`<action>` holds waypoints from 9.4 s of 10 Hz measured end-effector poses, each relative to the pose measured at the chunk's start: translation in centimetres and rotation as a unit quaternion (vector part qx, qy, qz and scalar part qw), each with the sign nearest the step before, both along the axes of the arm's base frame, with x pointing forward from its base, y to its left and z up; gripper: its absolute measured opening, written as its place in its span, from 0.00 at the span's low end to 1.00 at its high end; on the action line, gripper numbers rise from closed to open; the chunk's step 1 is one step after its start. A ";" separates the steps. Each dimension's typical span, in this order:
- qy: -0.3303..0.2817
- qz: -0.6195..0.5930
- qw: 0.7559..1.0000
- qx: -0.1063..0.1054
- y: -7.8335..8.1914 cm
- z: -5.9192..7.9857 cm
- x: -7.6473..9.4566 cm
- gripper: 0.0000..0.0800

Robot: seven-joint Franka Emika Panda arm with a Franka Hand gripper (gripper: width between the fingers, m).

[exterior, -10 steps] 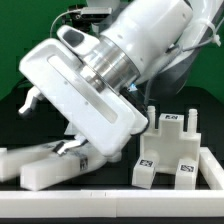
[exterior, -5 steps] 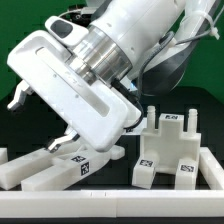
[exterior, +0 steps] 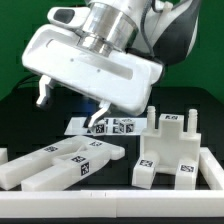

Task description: Assemble chair

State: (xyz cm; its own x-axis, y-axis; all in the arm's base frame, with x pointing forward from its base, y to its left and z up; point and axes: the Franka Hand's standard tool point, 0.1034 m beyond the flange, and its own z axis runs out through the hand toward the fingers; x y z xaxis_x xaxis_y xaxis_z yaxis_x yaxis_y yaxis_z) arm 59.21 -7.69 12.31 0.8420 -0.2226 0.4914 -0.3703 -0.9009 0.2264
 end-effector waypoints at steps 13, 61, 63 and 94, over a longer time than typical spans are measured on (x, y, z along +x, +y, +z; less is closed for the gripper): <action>-0.078 0.008 0.997 0.005 0.5 -1.4 0.3 0.81; 0.170 -0.023 0.969 0.178 10.6 4.1 2.1 0.36; 0.194 0.052 0.969 0.144 13.0 4.3 2.0 0.36; 0.160 0.003 0.969 0.191 19.5 0.6 -2.1 0.36</action>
Offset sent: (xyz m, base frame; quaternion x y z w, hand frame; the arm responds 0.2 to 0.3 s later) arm 0.0000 0.0000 0.0000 0.0000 0.0650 0.0000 0.9979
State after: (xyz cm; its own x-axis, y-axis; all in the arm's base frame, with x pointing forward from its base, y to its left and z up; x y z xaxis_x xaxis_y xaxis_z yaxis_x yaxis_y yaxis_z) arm 57.07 11.79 12.88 0.9394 -0.3313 0.0888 -0.3307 -0.9435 -0.0209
